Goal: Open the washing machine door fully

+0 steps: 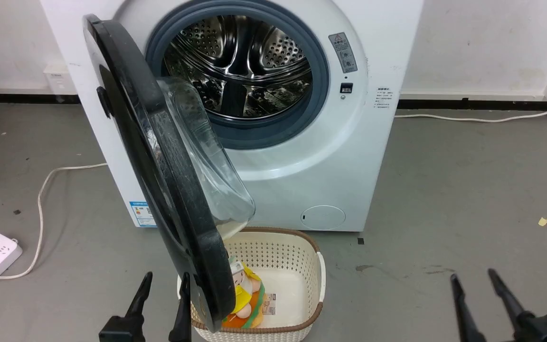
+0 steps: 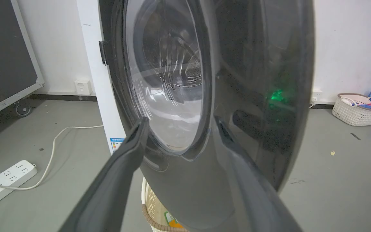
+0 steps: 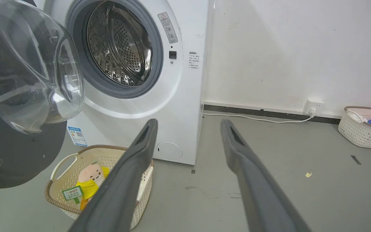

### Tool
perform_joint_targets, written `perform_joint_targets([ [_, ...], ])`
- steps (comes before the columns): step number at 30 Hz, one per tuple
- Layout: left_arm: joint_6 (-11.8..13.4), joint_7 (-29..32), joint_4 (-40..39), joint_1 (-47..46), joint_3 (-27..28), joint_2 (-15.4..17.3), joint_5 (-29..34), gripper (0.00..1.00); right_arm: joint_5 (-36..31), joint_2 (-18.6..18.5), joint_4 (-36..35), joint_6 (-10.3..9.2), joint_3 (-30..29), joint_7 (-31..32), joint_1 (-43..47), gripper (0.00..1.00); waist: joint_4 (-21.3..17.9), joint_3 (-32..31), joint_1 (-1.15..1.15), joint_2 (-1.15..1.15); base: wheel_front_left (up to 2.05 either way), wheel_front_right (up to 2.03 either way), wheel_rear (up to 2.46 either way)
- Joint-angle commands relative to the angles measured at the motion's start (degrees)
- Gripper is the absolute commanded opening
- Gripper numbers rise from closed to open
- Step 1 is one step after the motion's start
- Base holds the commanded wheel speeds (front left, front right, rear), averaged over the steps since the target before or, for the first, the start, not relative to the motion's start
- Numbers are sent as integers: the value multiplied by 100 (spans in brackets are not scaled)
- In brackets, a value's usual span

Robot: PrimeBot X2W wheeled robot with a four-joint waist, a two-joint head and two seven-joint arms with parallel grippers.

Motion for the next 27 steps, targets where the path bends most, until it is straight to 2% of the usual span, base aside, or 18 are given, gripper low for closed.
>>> perform_joint_targets([
  [1,-2,-30,19,120,-3,9,41,100,-50,42,-41,5,58,-24,80,100,-13,3,0,0,0,0,0],
  [13,143,-30,-58,114,12,8,60,100,-155,70,-184,5,426,-25,95,100,74,21,0,0,0,0,0],
  [14,143,-30,-60,116,9,8,55,65,-149,70,-185,5,433,-25,95,100,83,21,0,0,0,0,0],
  [15,140,-30,-59,118,5,8,49,10,-140,71,-183,5,439,-25,95,100,94,23,0,0,0,0,0],
  [16,128,-30,-53,120,-1,8,45,0,-126,71,-175,5,452,-25,95,100,106,23,0,0,0,0,0],
  [23,201,-30,-408,34,219,8,-288,0,-60,71,-142,5,530,-25,98,100,179,19,0,0,0,0,0],
  [25,310,-30,-936,-114,466,8,-593,0,-39,71,-133,5,533,-25,89,100,205,2,0,0,0,0,0],
  [27,355,-30,-1363,-248,593,8,-636,0,-26,71,-119,5,539,-25,81,100,218,-14,0,0,0,0,0],
])
